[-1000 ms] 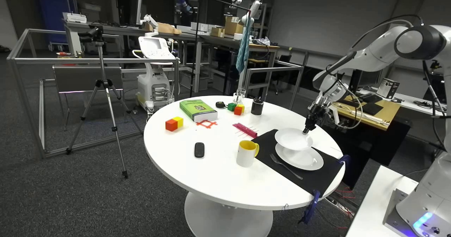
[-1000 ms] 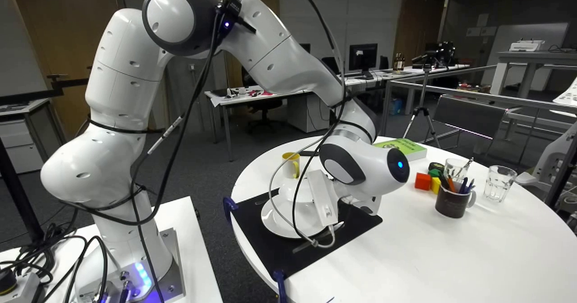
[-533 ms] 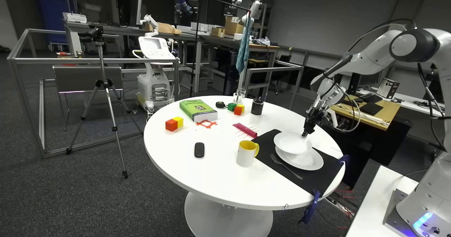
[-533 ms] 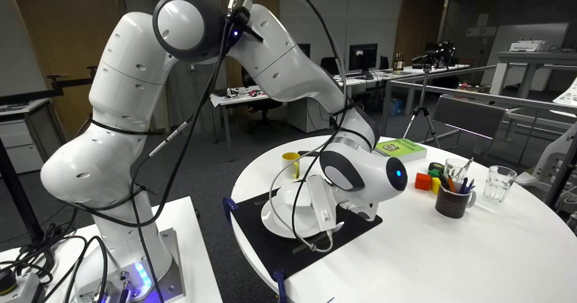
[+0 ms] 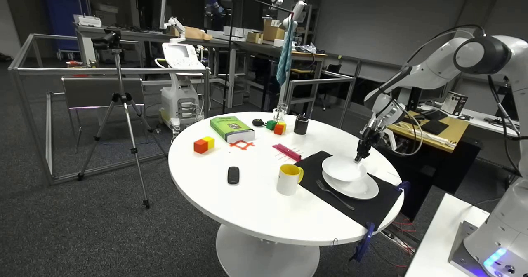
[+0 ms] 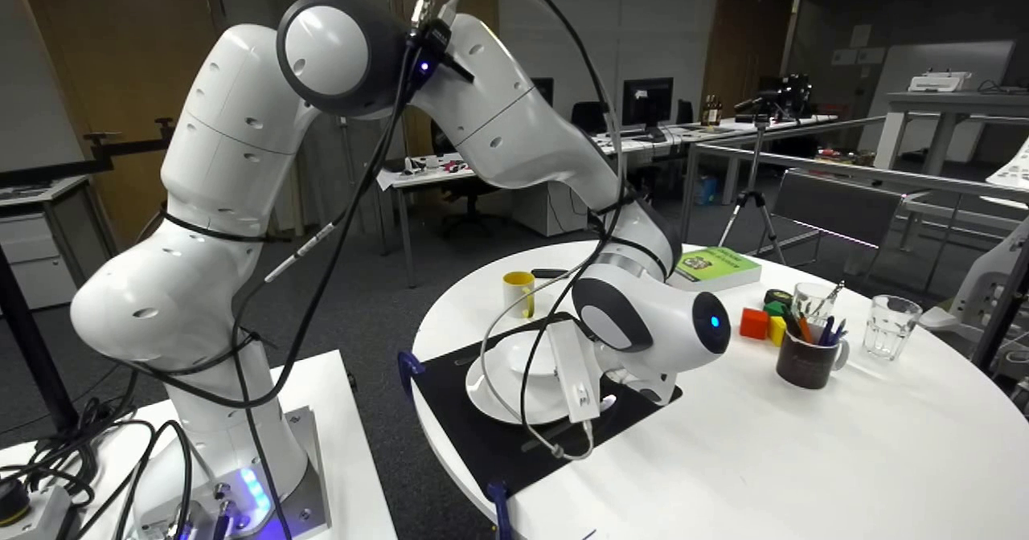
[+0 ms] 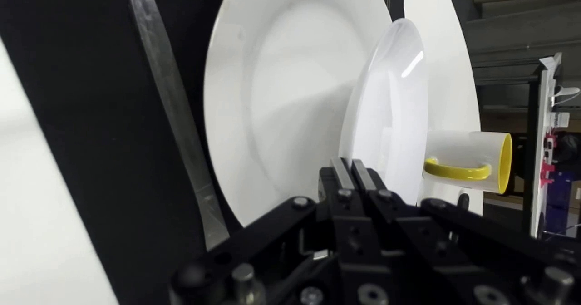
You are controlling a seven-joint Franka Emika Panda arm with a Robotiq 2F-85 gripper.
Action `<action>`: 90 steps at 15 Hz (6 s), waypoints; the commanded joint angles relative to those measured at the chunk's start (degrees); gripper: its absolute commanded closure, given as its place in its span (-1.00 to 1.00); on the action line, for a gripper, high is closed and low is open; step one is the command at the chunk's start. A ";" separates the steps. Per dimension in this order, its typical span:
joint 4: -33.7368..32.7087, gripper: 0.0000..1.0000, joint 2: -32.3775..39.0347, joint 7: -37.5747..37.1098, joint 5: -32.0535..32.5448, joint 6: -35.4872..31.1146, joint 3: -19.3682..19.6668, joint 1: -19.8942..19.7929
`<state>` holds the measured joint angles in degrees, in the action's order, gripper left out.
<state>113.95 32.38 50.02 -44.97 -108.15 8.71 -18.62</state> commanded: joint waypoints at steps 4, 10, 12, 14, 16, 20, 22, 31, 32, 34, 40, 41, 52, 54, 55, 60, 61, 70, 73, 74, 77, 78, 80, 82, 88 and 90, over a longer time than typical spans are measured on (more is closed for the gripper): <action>-0.83 0.98 -0.05 0.63 1.27 3.67 -0.73 -2.69; -0.58 0.98 0.86 1.45 1.89 3.83 -1.03 -2.94; -0.62 0.98 1.45 1.86 2.17 3.85 -1.13 -2.96; -0.59 0.98 1.97 2.21 2.56 3.94 -1.15 -3.05; -0.60 0.98 2.31 2.48 3.01 4.21 -1.15 -3.19; -0.32 0.98 2.48 3.50 4.31 4.20 -1.17 -3.30; -0.32 0.98 2.50 4.35 4.93 4.27 -1.22 -3.45; -1.12 0.98 4.05 7.79 4.24 4.33 -2.09 -4.65; -1.20 0.98 4.35 7.77 3.98 4.29 -2.26 -4.71; -1.21 0.98 4.87 7.91 3.40 3.97 -2.59 -4.73; -1.28 0.98 5.21 8.39 3.14 3.41 -3.19 -4.92; -1.38 0.98 5.16 8.46 3.15 3.50 -3.15 -5.02; -2.64 0.98 5.42 9.16 3.01 3.26 -2.99 -6.06; -2.81 0.98 5.61 9.05 3.02 3.28 -3.02 -6.15; -2.90 0.98 5.77 9.06 3.00 3.18 -3.05 -6.15; -3.36 0.98 6.81 8.95 3.27 3.24 -3.17 -6.04; -3.41 0.98 6.87 9.01 3.28 3.28 -3.19 -6.05; -3.72 -0.20 6.96 8.53 4.07 4.78 -3.11 -5.77; -3.79 -0.63 6.24 8.59 4.10 6.21 -3.05 -5.45; -3.76 -0.80 5.82 8.68 4.21 6.55 -2.99 -5.36; -2.96 -1.00 3.46 8.95 4.52 6.60 -2.74 -5.09; -2.68 -1.00 2.60 9.07 4.75 6.45 -2.63 -4.99; -1.98 -1.00 0.55 9.22 5.19 6.12 -2.36 -4.84; -1.34 -1.00 -1.55 9.76 5.14 5.94 -2.14 -4.89; 0.39 -1.00 -8.60 13.49 4.36 5.67 -0.93 -5.18; 1.06 -1.00 -11.12 14.36 4.67 5.15 -0.04 -4.88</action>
<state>111.46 27.11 61.90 -40.61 -102.75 7.66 -23.28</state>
